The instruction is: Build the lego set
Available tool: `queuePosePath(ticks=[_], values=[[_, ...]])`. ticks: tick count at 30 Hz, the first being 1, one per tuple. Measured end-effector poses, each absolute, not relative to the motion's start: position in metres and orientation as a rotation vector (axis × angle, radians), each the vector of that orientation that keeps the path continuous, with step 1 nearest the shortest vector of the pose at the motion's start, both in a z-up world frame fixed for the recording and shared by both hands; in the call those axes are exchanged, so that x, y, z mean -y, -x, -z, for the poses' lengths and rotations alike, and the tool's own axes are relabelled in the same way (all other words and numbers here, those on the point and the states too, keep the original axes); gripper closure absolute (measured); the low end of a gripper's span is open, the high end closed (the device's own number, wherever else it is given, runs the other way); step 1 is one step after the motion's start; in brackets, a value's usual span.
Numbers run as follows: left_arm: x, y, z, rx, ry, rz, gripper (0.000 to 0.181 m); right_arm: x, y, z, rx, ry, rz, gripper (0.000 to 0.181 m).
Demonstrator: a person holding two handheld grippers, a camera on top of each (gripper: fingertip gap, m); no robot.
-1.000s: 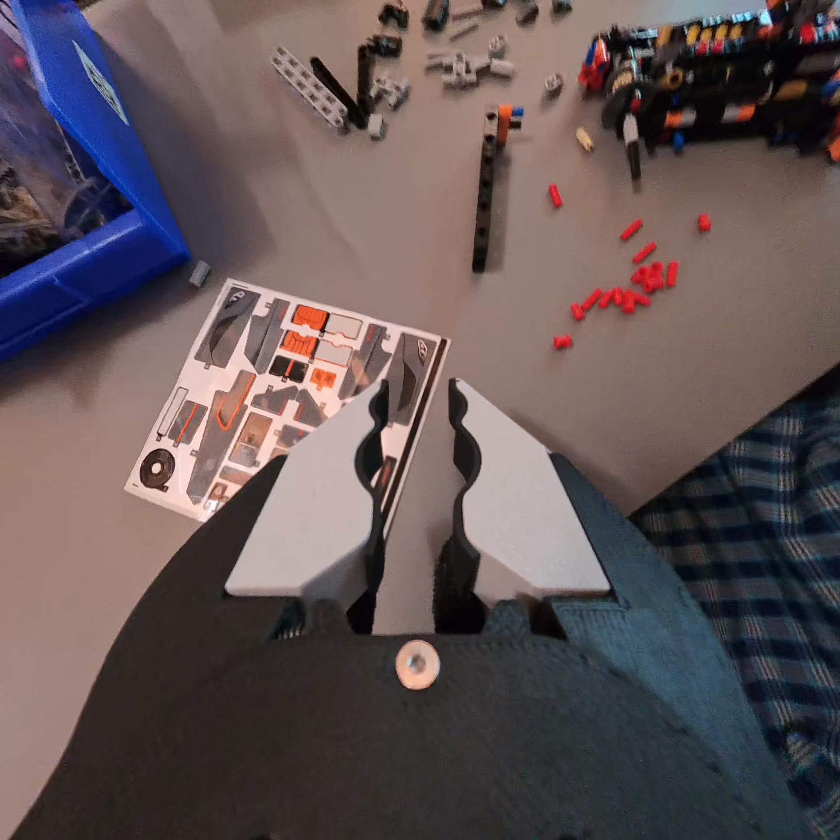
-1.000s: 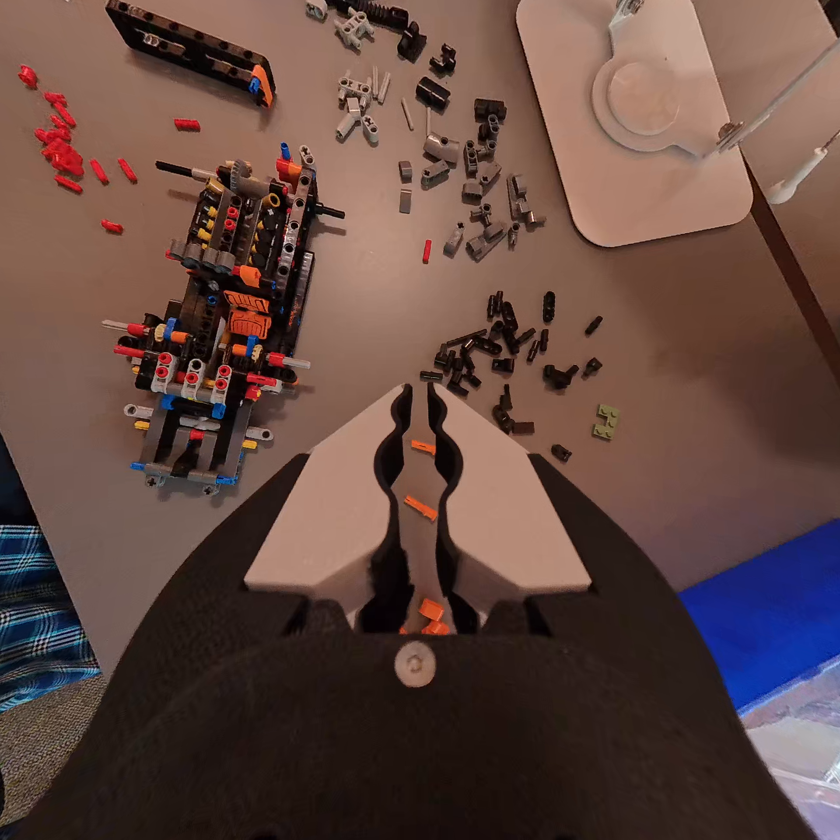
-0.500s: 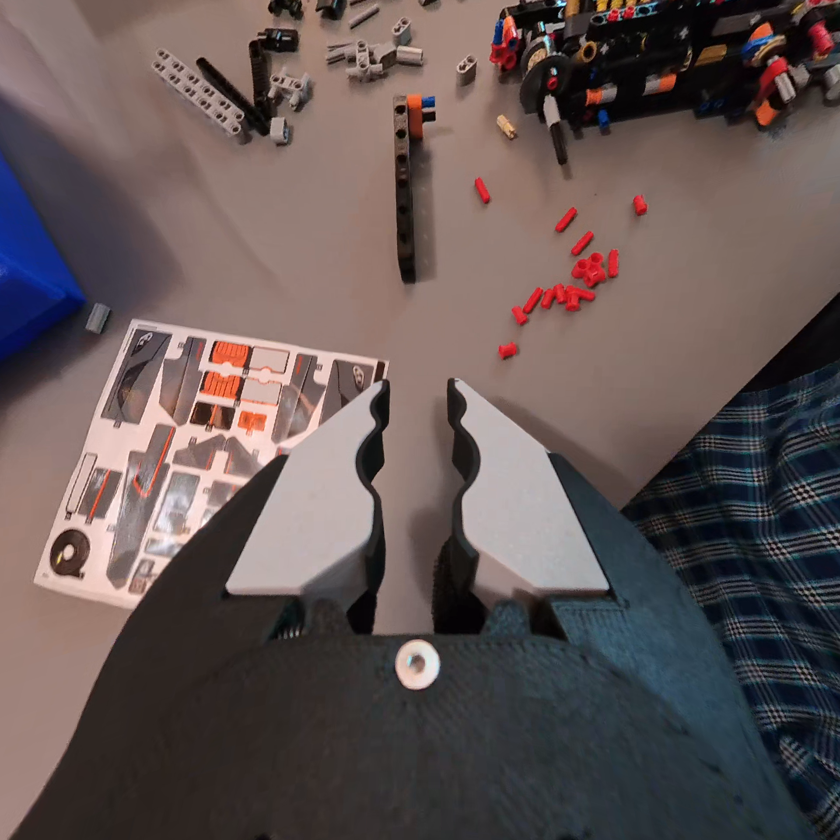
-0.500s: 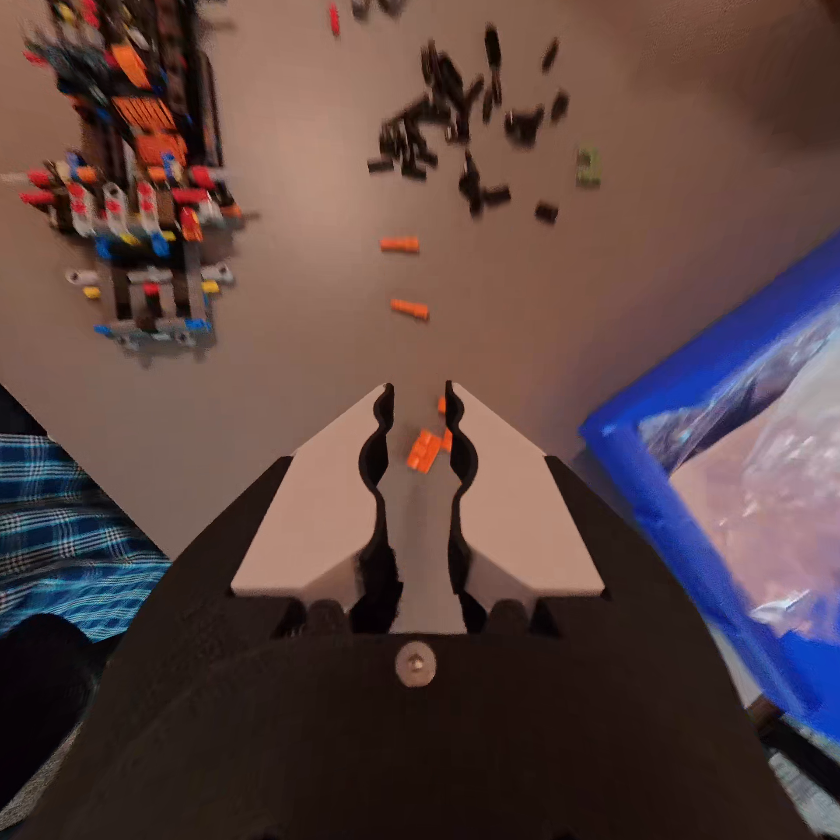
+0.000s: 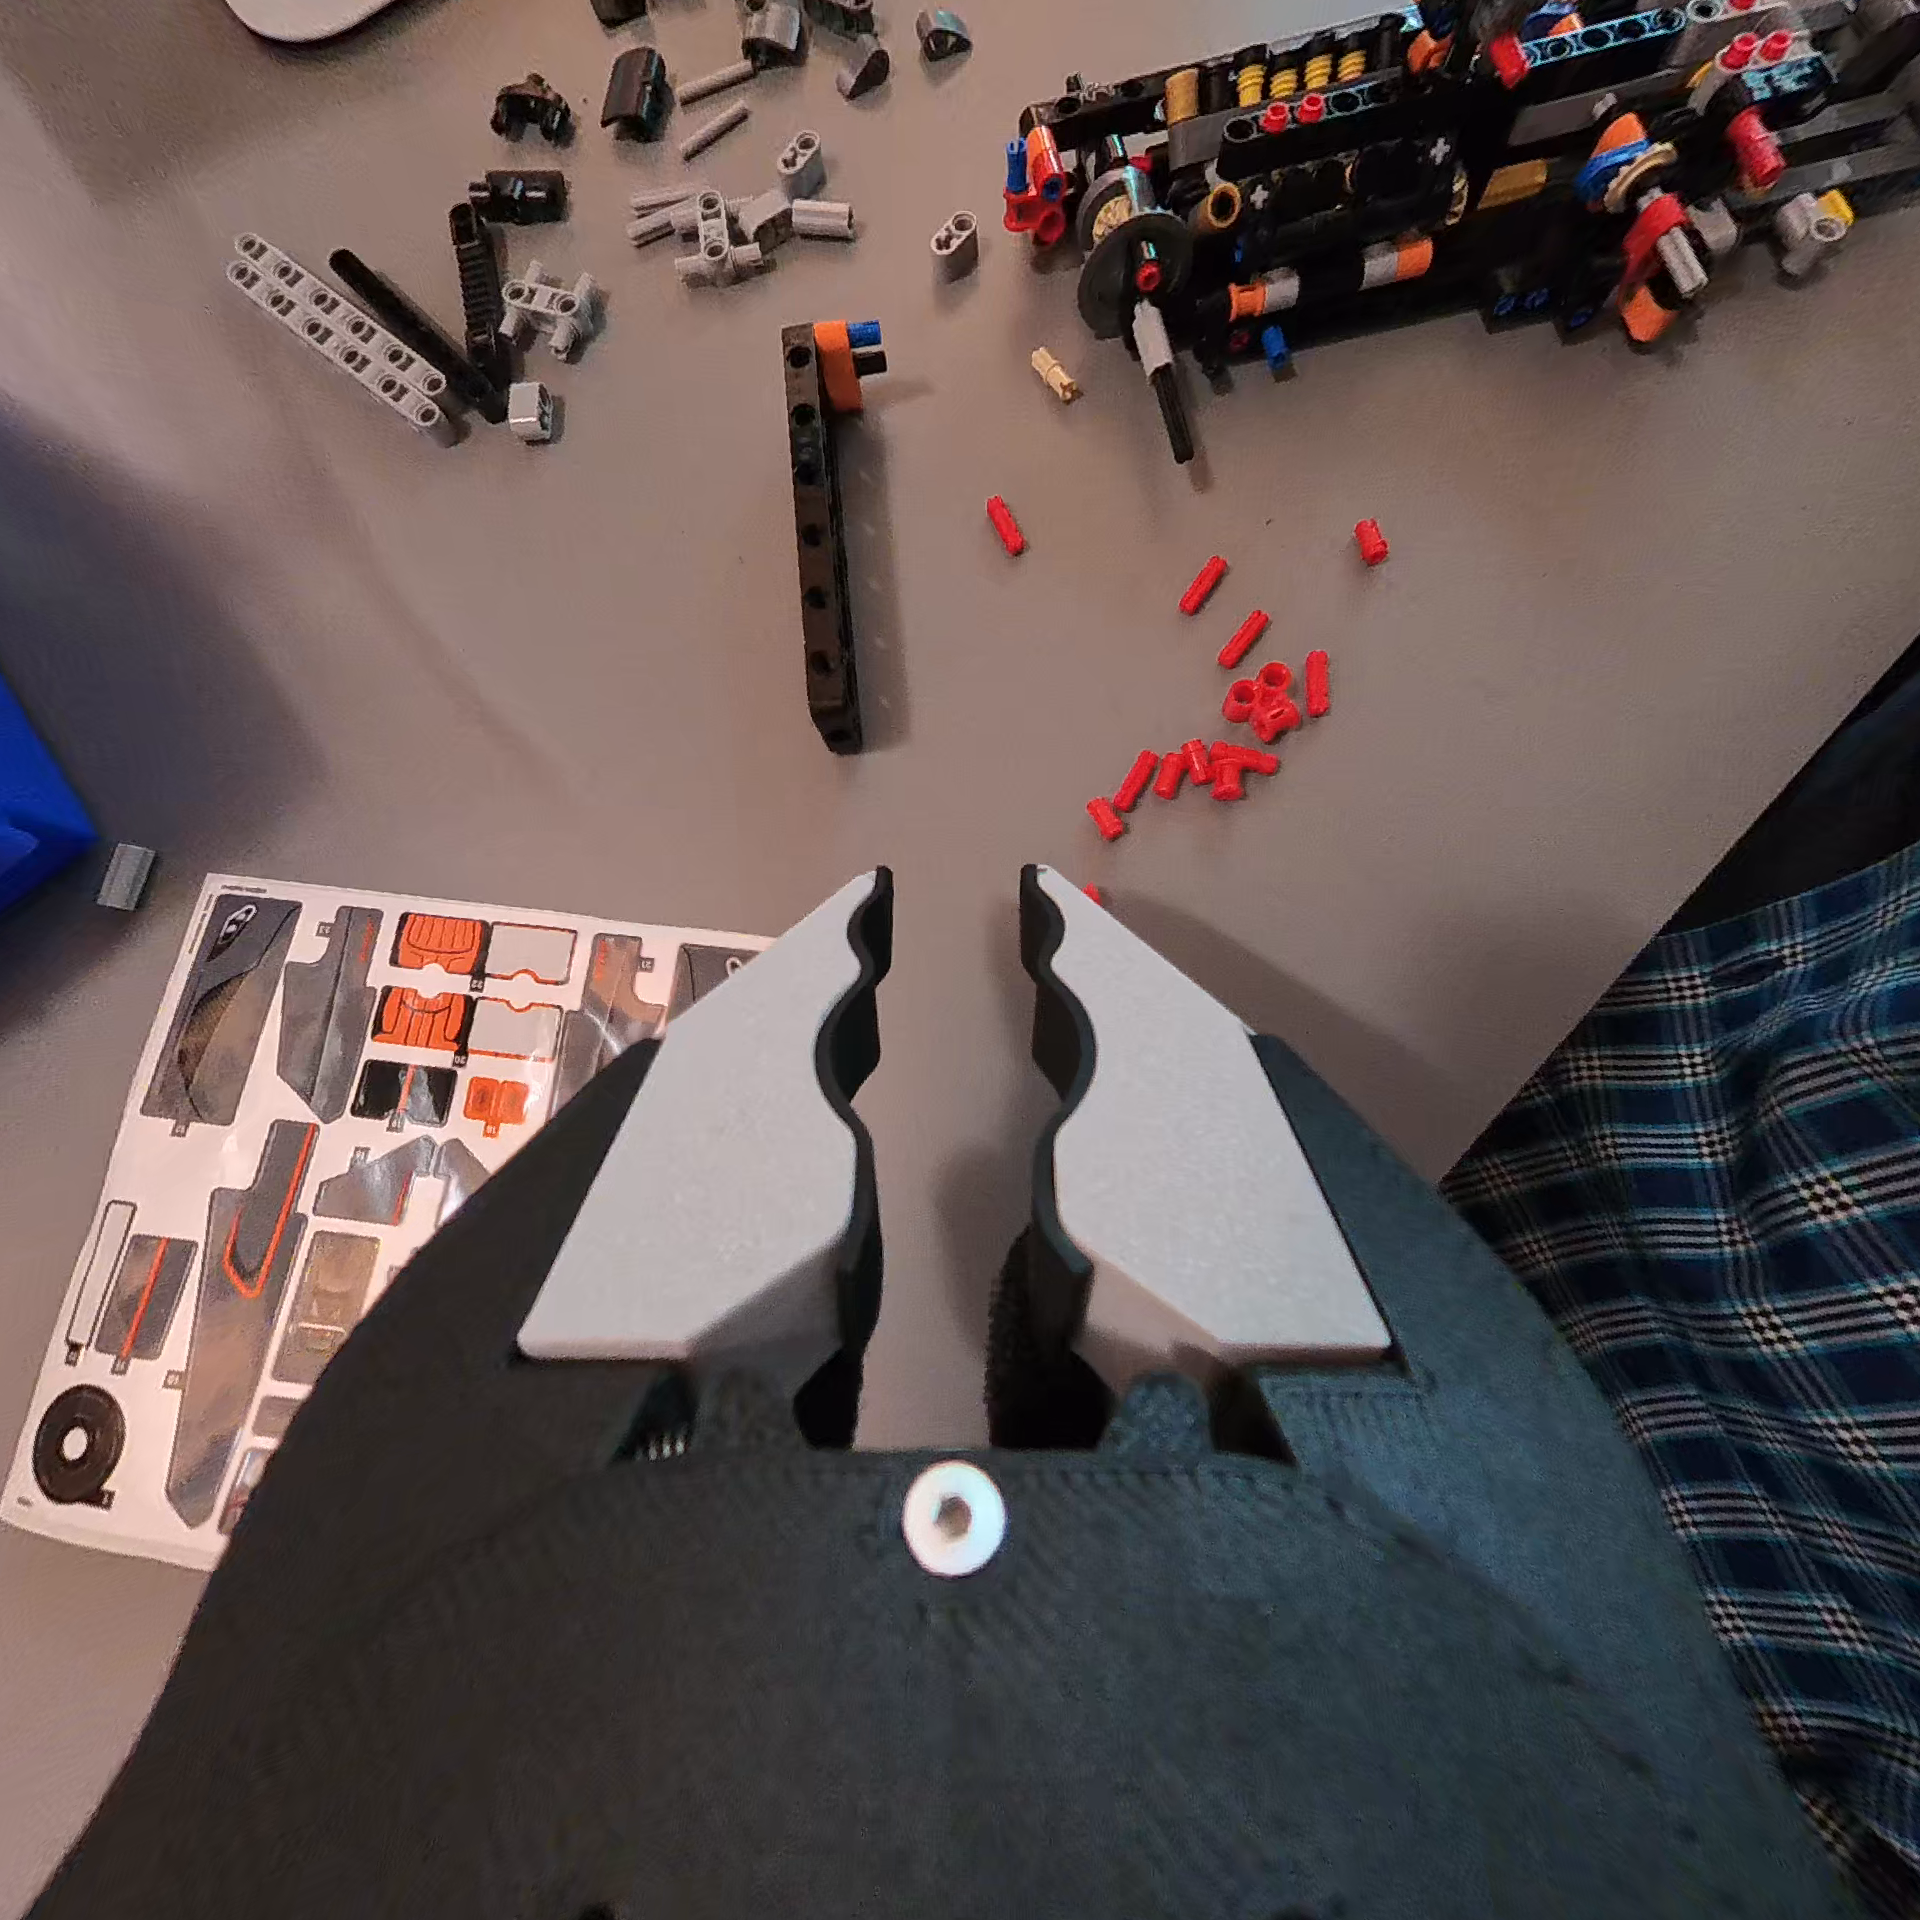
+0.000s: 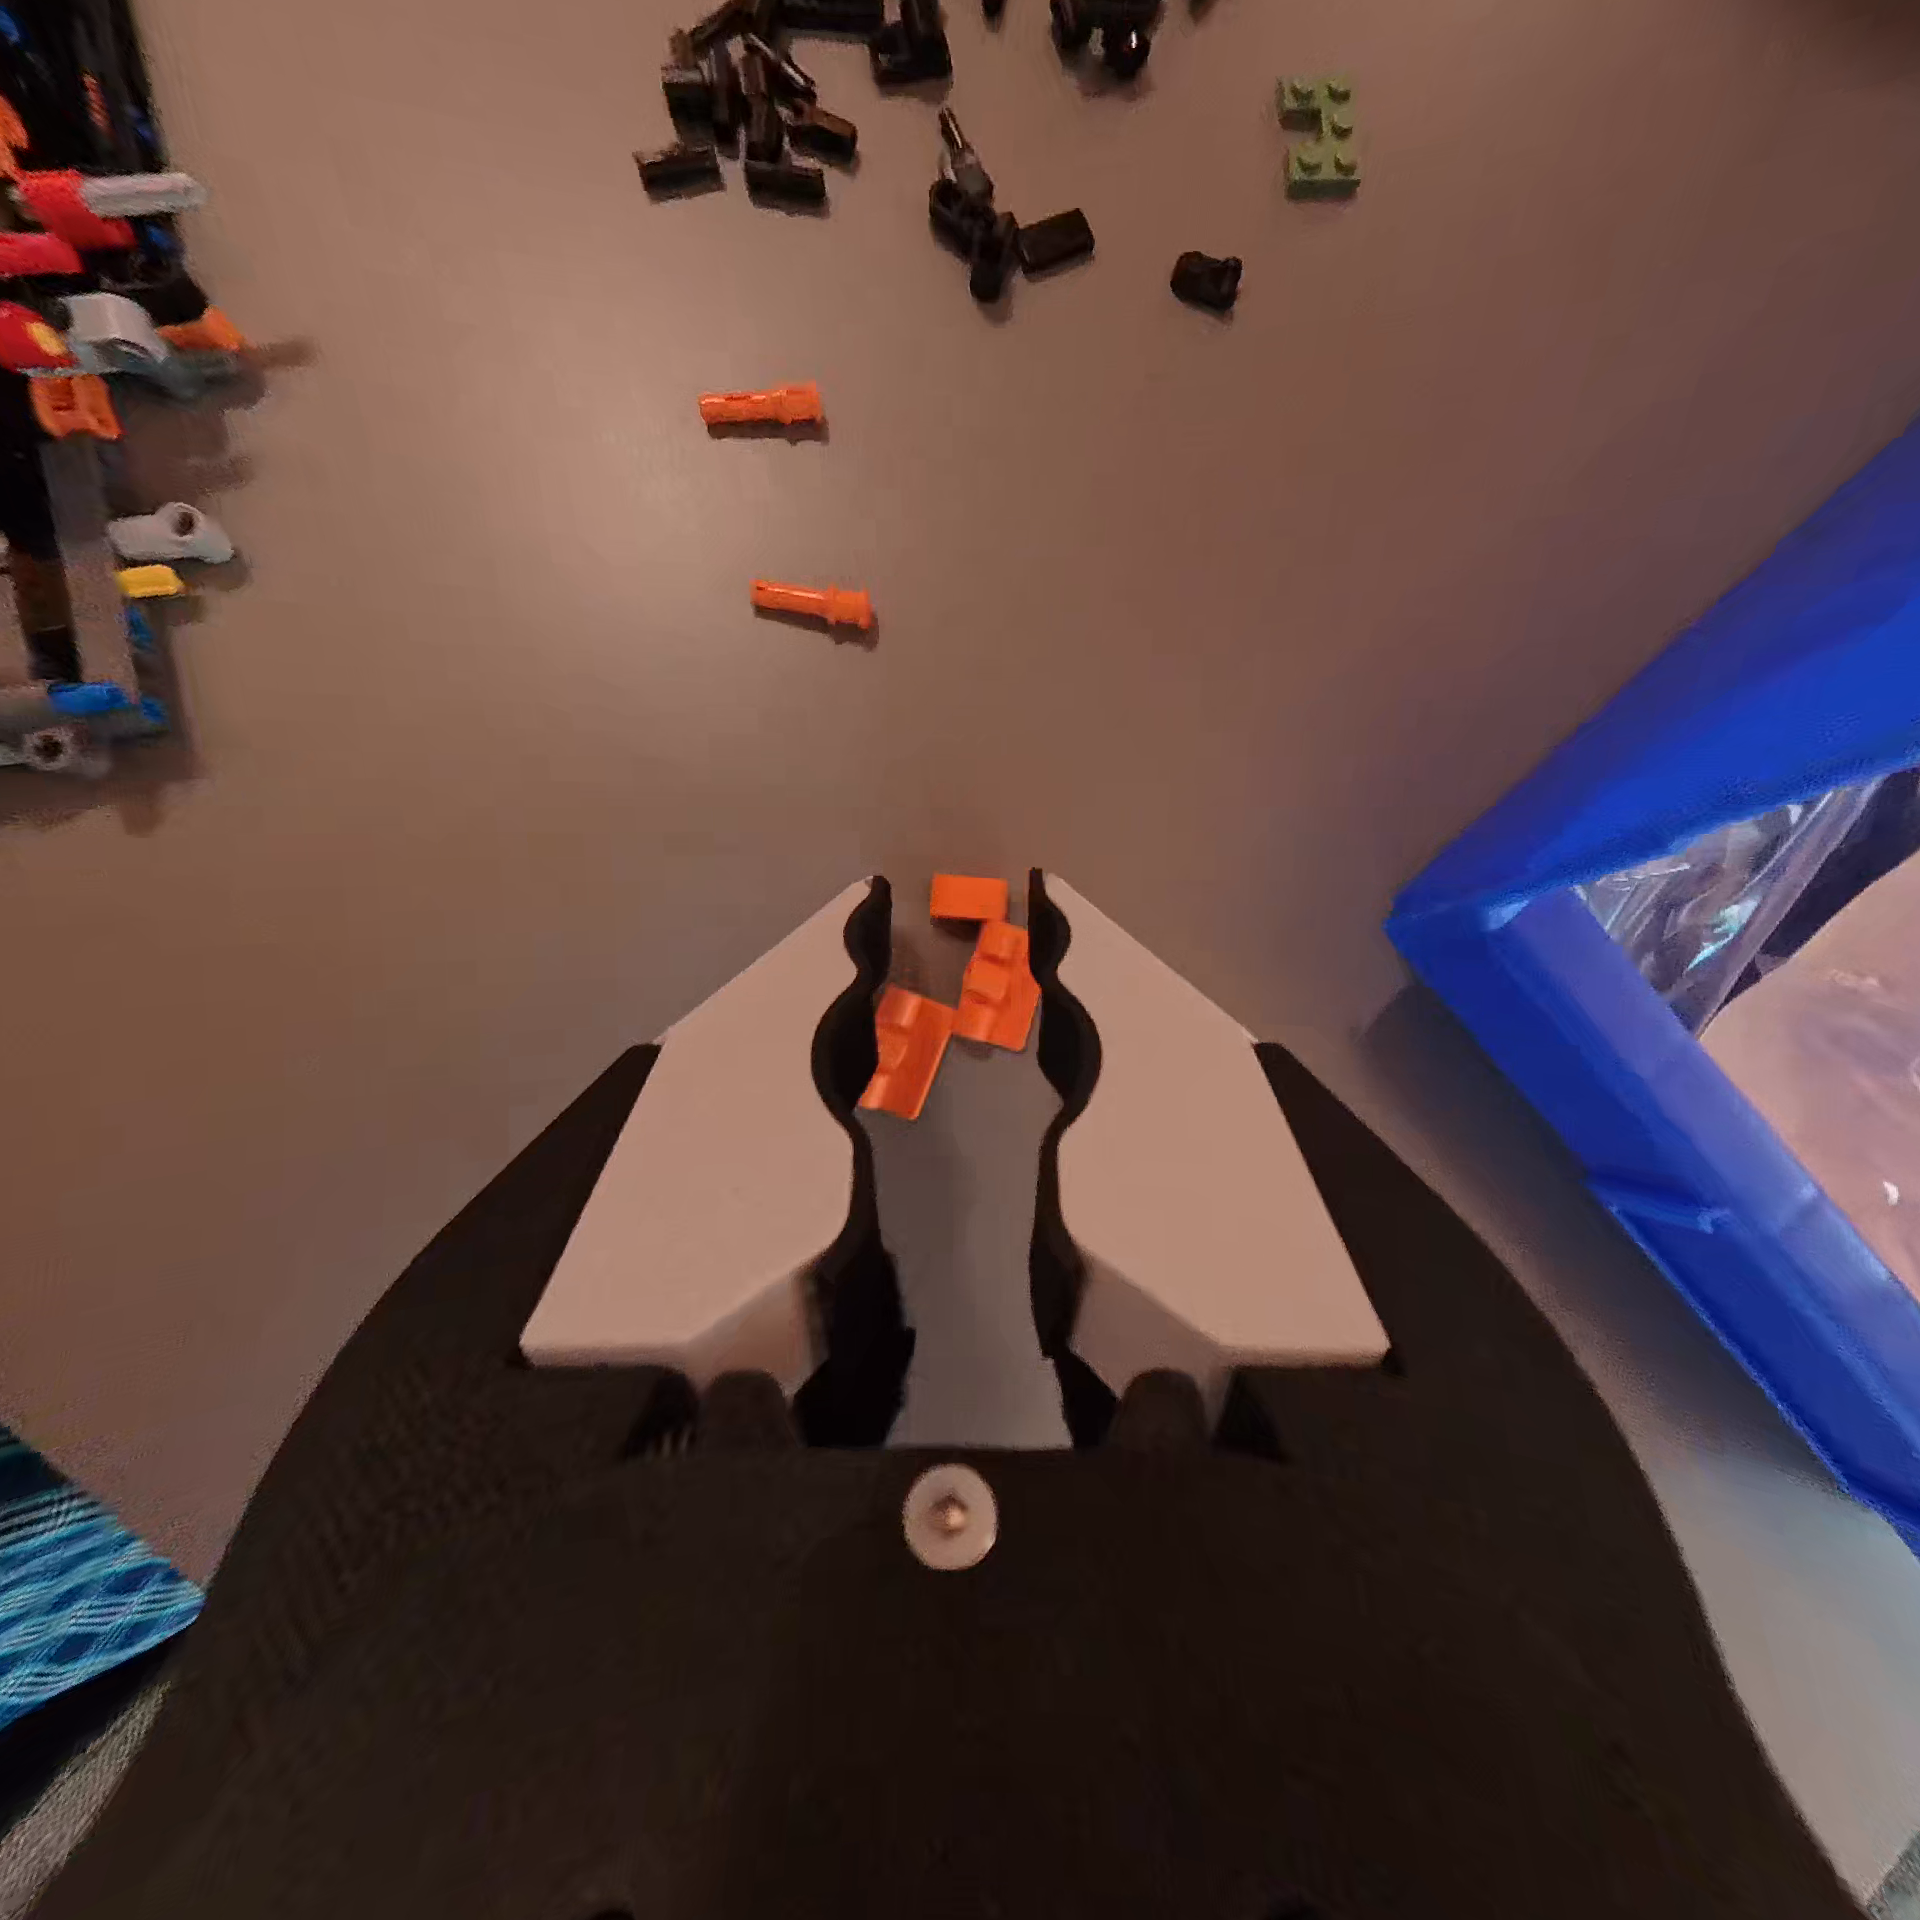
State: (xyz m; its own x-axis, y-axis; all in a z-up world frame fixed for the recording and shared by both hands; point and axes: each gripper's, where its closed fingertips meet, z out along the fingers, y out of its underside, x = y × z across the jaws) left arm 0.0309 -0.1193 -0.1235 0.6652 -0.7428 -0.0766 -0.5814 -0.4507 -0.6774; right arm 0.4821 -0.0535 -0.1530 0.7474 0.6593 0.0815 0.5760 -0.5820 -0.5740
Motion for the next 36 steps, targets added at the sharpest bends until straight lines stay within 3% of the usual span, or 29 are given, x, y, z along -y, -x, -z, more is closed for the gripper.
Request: queuePosePath(ticks=[4, 12, 23, 36], values=[[0.122, -0.029, 0.124, -1.005, 2.193, 0.297, 0.157, 0.05, -0.482, 0.164, 0.933, 2.388, -0.244, 0.168], [0.121, -0.029, 0.126, -1.004, 2.197, 0.301, 0.157, 0.054, -0.461, 0.159, 1.02, 2.327, -0.304, 0.168], [0.115, -0.032, 0.119, -0.965, 2.156, 0.308, 0.157, 0.046, -0.35, 0.062, 1.173, 1.623, -0.323, 0.168], [0.103, -0.044, 0.109, -0.909, 2.1, 0.378, 0.157, 0.039, -0.319, 0.045, 1.243, 1.54, -0.351, 0.168]])
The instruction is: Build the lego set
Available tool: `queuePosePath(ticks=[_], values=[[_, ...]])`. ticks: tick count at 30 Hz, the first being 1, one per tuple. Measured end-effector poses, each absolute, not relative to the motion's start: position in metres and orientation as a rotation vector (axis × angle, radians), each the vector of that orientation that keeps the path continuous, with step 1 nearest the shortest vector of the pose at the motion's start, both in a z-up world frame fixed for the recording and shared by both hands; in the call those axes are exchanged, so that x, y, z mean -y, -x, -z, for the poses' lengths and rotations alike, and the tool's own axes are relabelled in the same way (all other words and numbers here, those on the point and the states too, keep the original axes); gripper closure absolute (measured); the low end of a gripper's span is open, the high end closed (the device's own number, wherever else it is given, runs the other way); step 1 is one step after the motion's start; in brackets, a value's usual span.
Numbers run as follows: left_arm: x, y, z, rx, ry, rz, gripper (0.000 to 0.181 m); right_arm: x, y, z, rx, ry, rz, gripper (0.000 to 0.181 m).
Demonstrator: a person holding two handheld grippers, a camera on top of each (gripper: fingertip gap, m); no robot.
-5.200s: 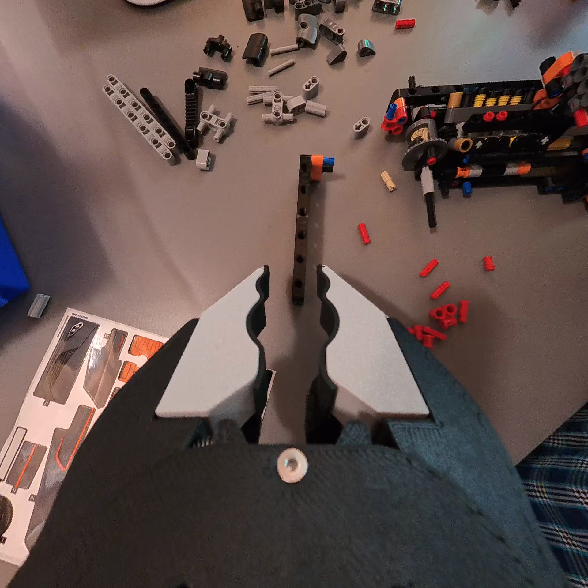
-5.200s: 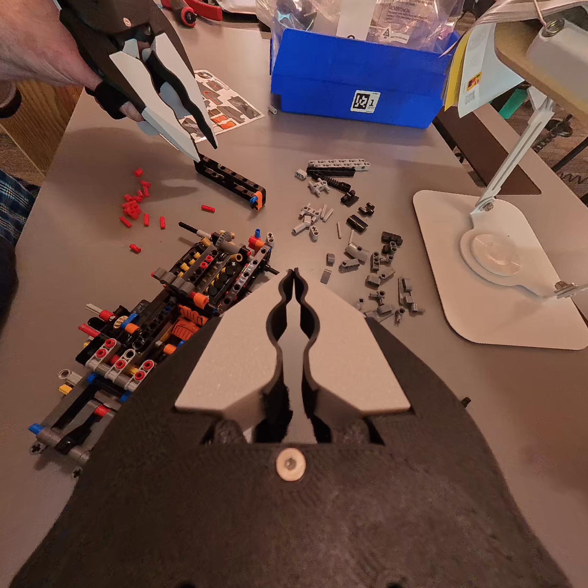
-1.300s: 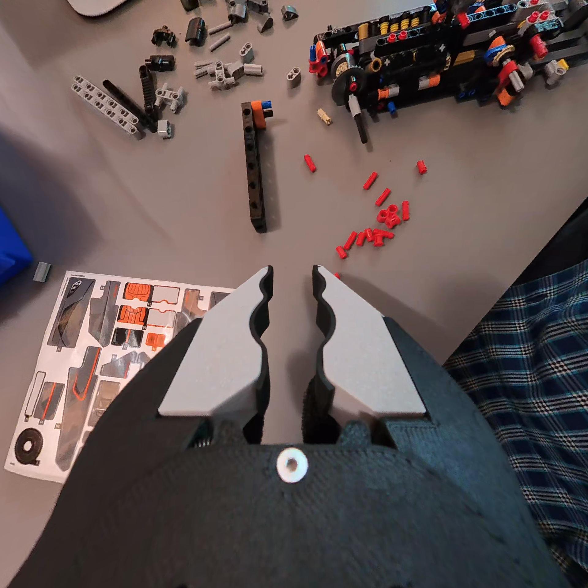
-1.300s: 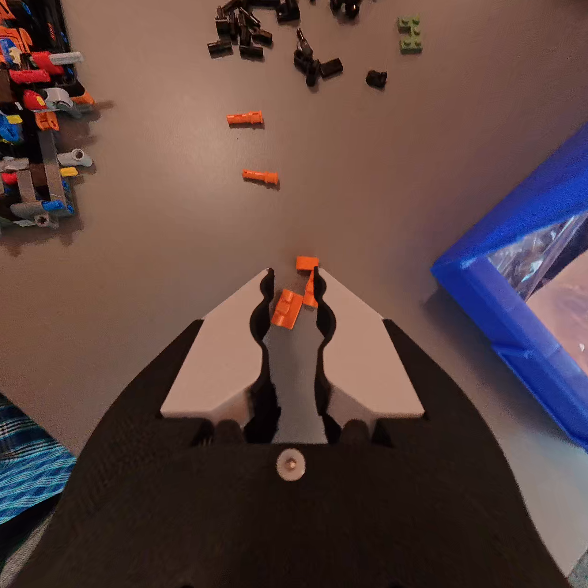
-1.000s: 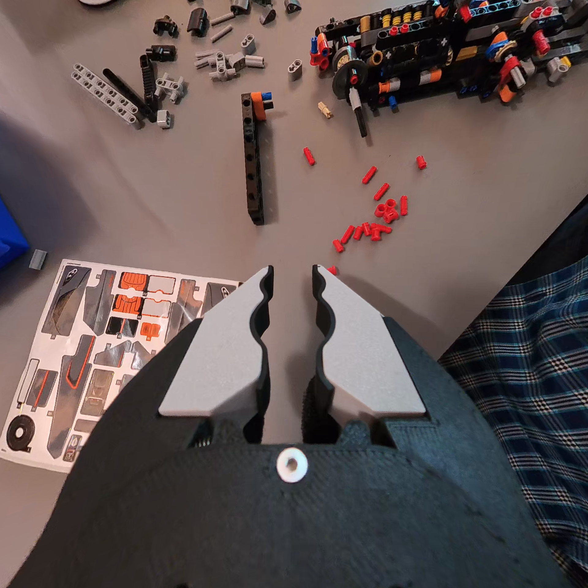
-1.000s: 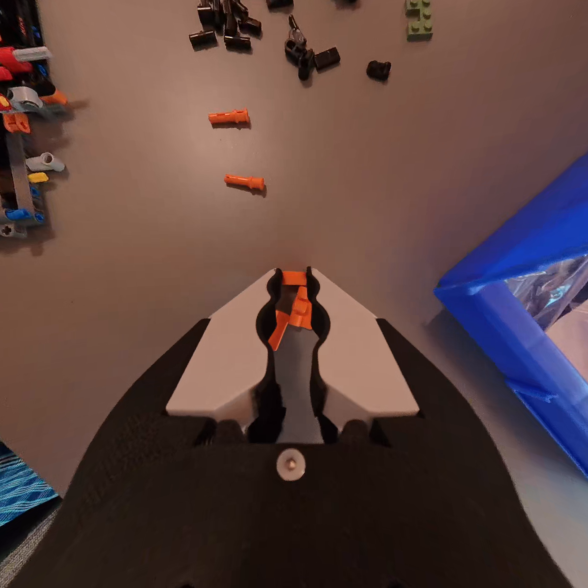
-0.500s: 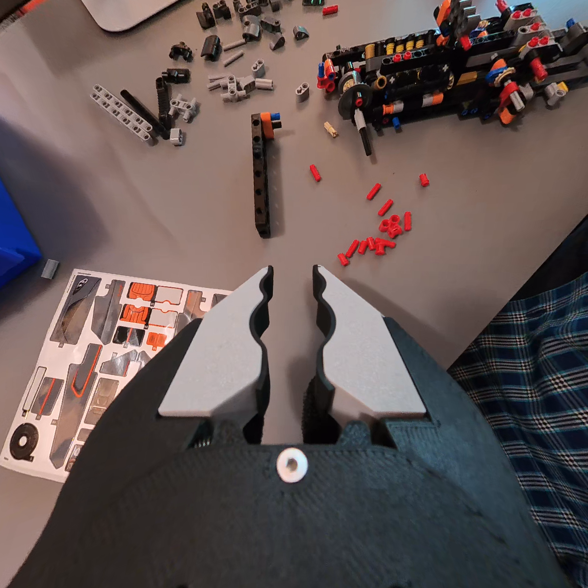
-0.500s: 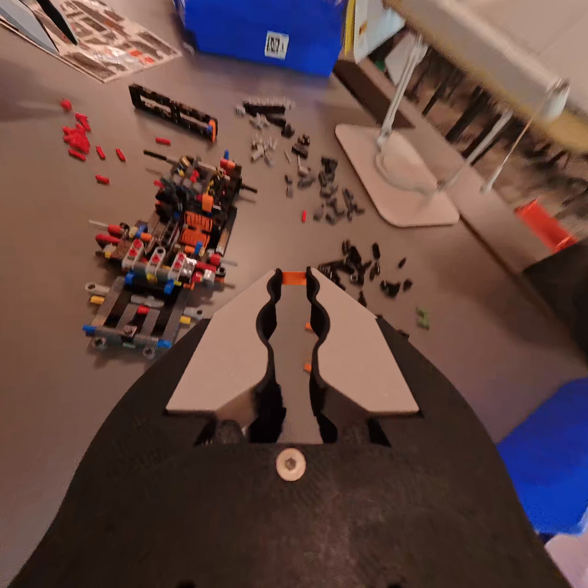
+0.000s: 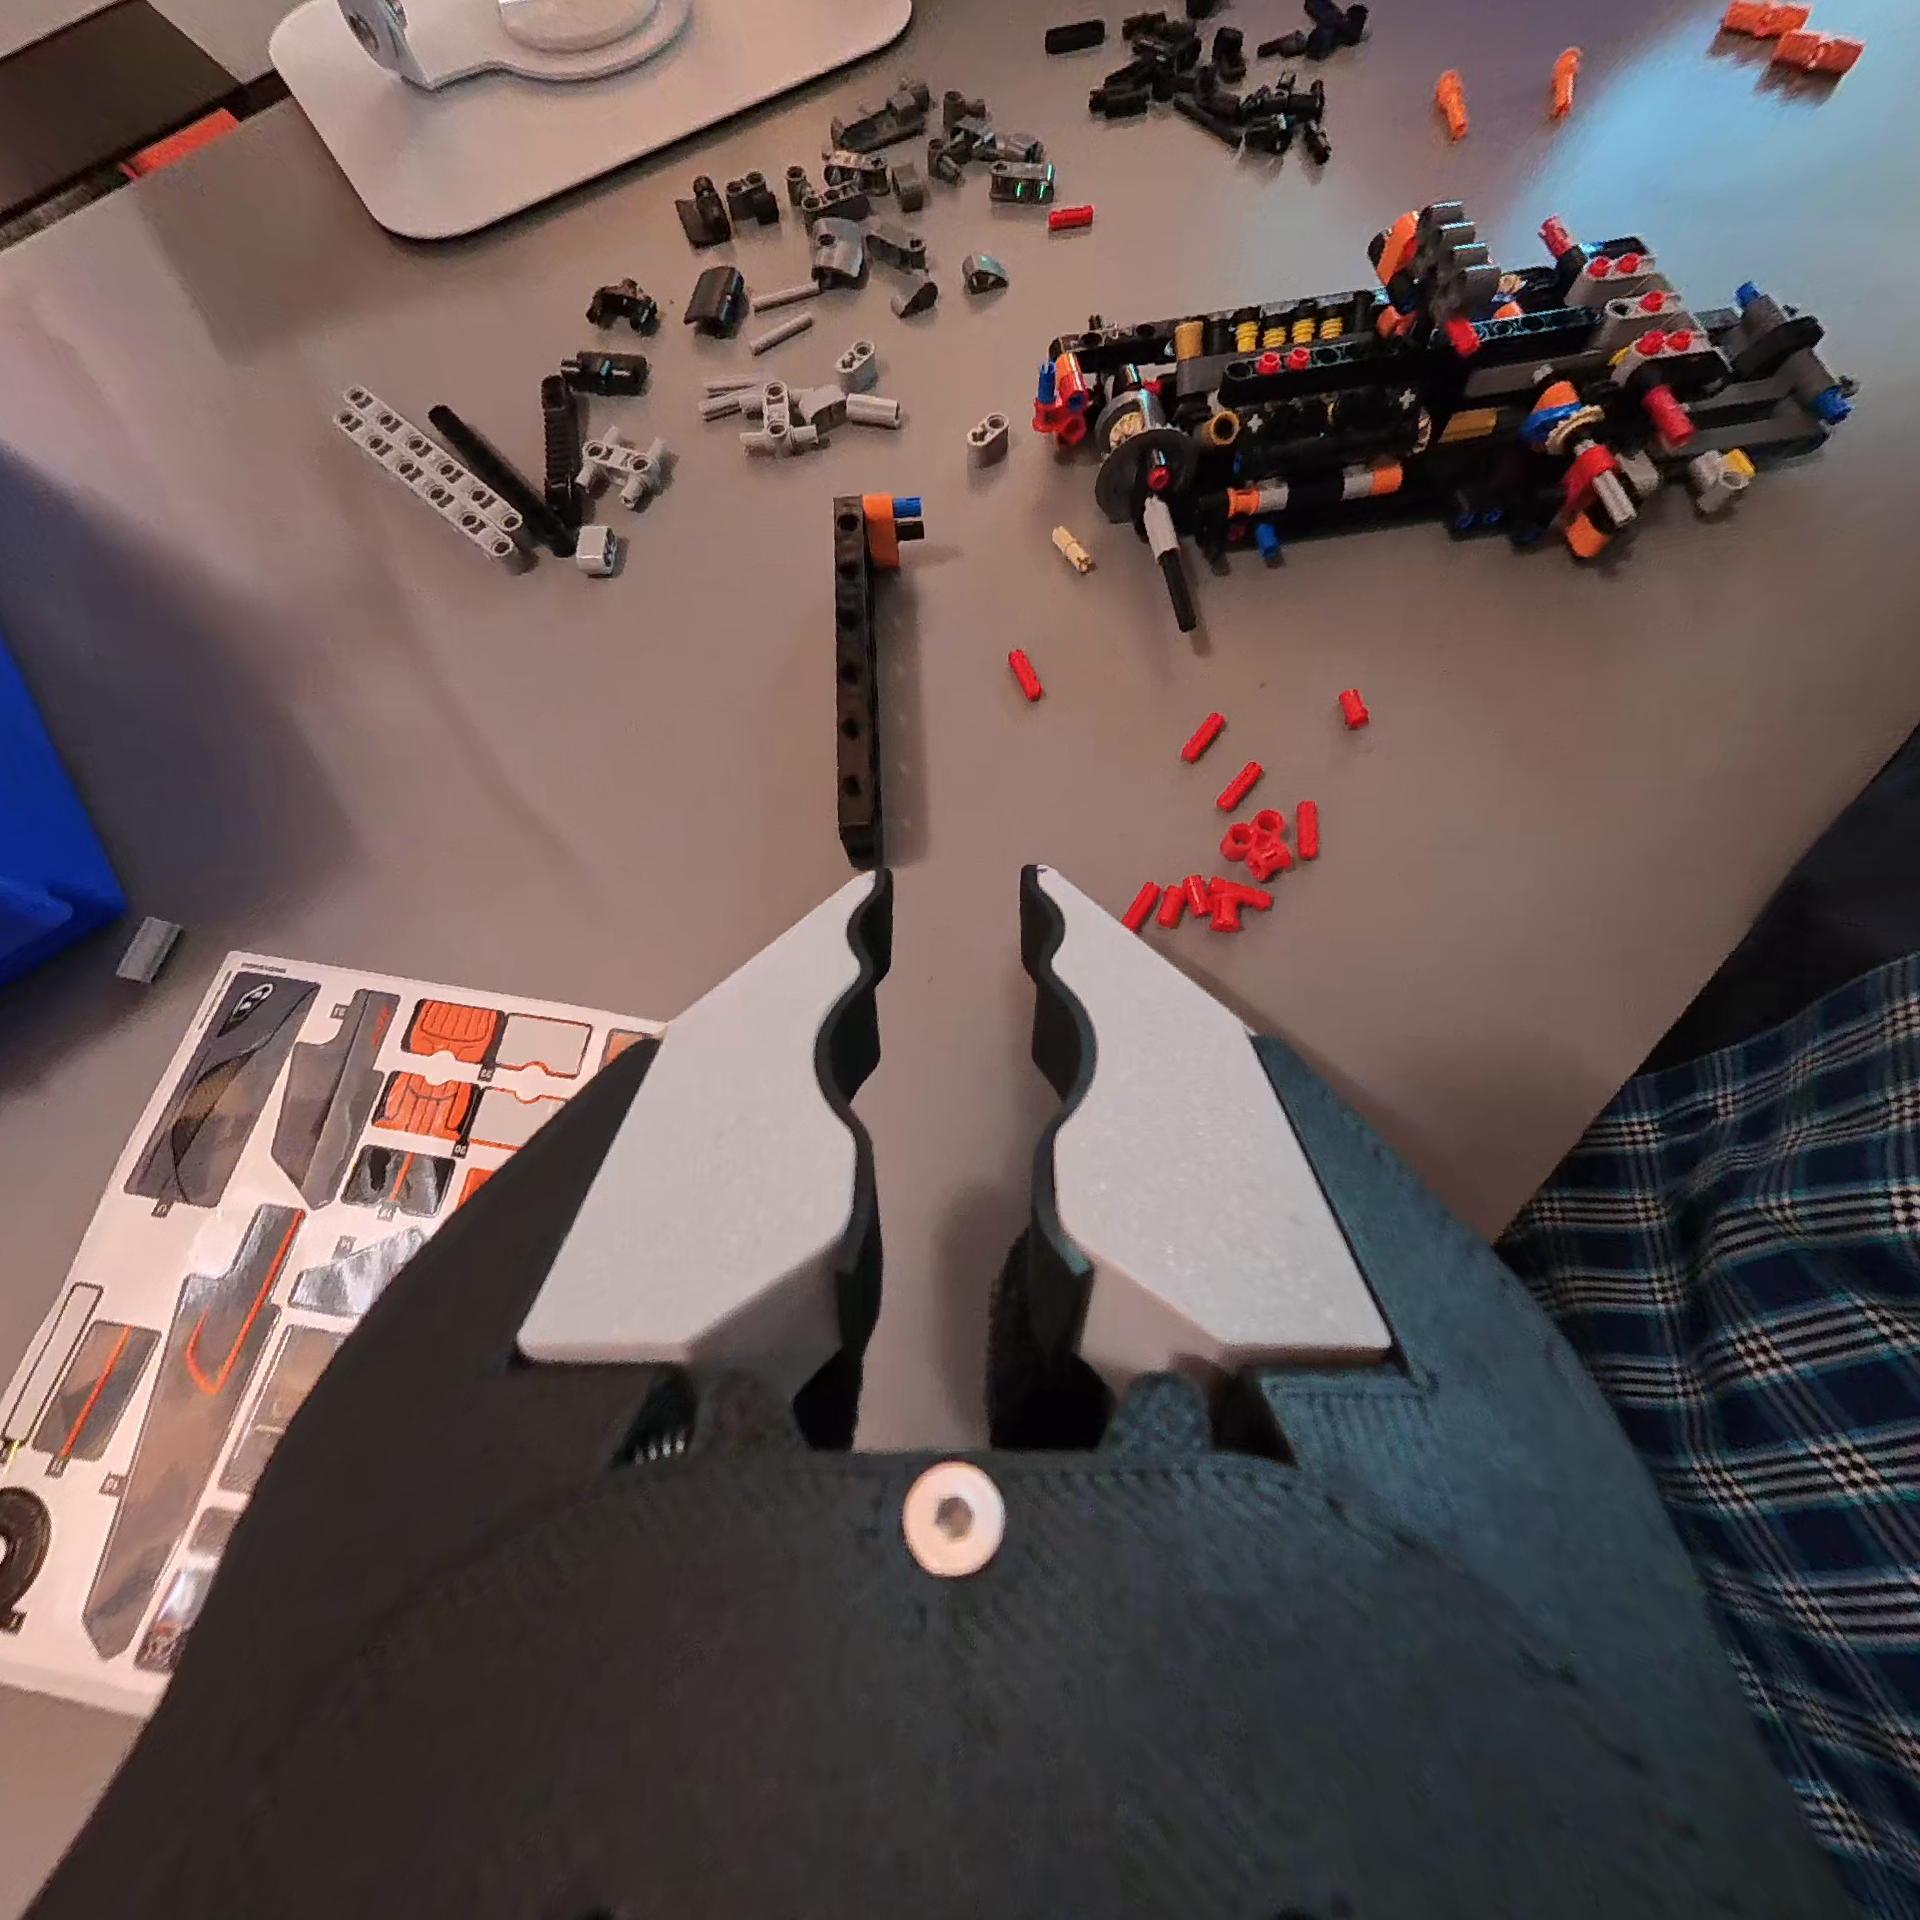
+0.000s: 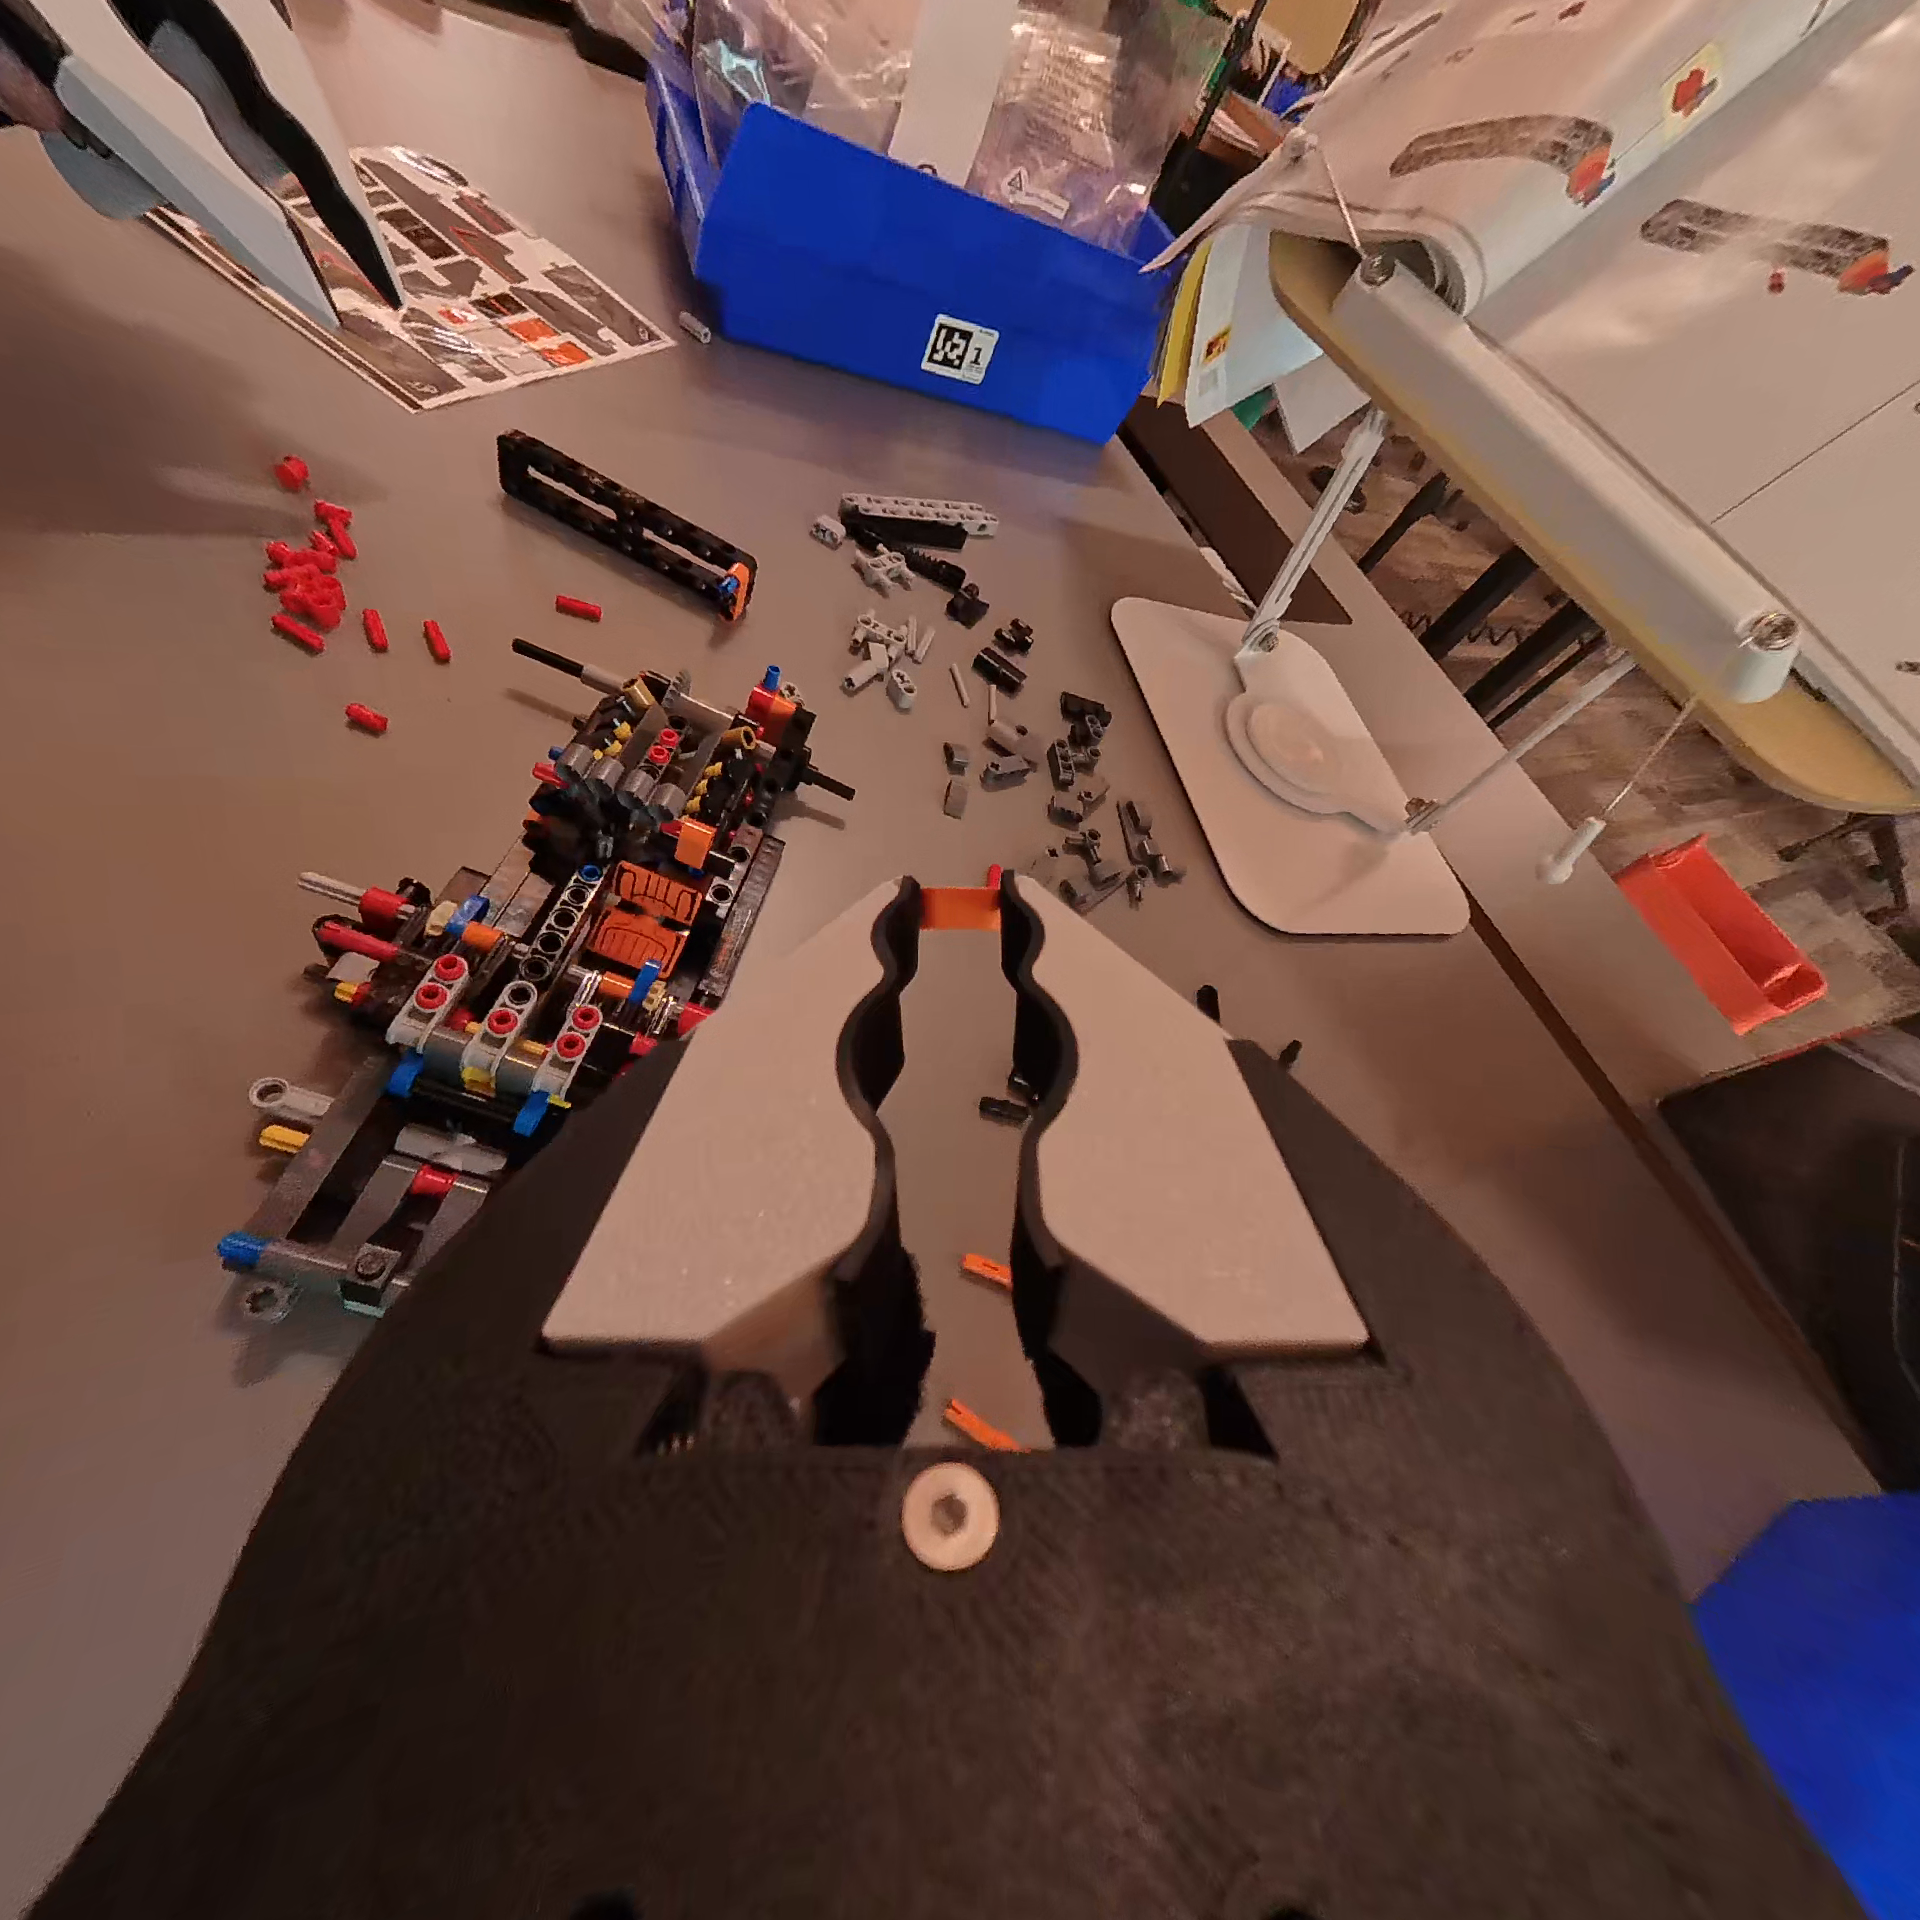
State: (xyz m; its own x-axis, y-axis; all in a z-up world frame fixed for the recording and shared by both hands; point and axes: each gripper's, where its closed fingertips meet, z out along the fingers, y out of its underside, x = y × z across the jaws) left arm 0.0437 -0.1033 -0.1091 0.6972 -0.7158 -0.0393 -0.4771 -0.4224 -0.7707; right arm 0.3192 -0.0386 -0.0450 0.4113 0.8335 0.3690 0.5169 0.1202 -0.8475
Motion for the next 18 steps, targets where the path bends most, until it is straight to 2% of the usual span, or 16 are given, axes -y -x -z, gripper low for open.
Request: queuePosePath(ticks=[13, 18], values=[[0.101, -0.042, 0.116, -0.884, 2.112, 0.408, 0.157, 0.034, -0.318, 0.062, 1.288, 1.601, -0.352, 0.168], [0.101, -0.039, 0.118, -0.875, 2.121, 0.405, 0.157, 0.037, -0.326, 0.086, 1.346, 1.707, -0.365, 0.168]])
